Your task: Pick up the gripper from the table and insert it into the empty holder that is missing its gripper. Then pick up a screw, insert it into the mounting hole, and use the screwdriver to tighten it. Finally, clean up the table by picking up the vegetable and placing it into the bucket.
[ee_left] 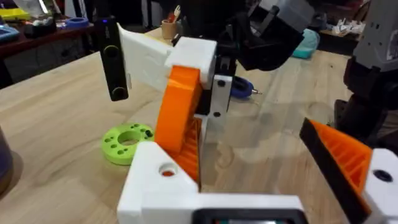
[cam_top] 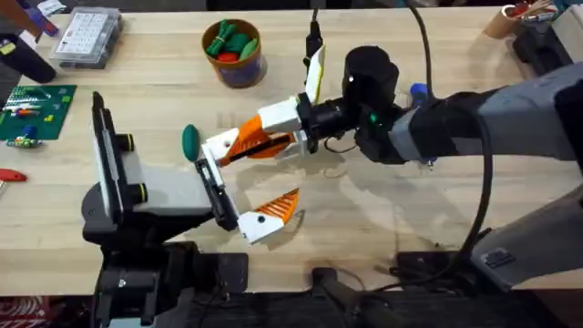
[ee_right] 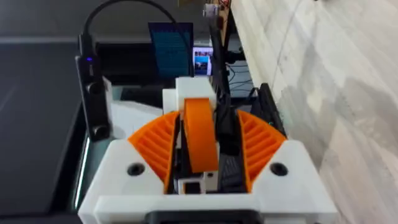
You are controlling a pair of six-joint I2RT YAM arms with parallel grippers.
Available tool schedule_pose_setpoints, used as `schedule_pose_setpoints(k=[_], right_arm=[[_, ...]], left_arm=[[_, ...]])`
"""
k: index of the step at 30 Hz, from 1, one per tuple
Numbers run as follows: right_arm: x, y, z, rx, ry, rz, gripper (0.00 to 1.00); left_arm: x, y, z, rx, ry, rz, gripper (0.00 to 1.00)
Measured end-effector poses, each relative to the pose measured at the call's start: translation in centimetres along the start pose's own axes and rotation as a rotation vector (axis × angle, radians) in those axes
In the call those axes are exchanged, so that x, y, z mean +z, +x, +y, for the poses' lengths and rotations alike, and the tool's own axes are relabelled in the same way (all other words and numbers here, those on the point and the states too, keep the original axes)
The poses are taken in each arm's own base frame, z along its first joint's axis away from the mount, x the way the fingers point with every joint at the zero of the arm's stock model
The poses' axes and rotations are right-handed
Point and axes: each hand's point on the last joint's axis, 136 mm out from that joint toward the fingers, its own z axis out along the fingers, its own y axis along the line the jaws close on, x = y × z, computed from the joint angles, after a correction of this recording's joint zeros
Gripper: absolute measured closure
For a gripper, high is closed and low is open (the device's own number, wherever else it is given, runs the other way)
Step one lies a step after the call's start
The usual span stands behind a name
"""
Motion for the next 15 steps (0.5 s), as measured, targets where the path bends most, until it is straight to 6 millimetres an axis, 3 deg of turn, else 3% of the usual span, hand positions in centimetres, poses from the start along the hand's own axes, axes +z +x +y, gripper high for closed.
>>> schedule_pose_setpoints(k=[7, 15], right_arm=[[0.1, 0.6, 0.1, -0.003, -0.006, 0.031, 0.436], [-1.3, -0.2, 0.1, -0.001, -0.011, 0.018, 0.412]], left_arm=[[0.1, 0.1, -0.9, -0.005, 0.049, 0.002, 0.01], [0.1, 0.1, -1.1, -0.007, 0.063, 0.002, 0.01]])
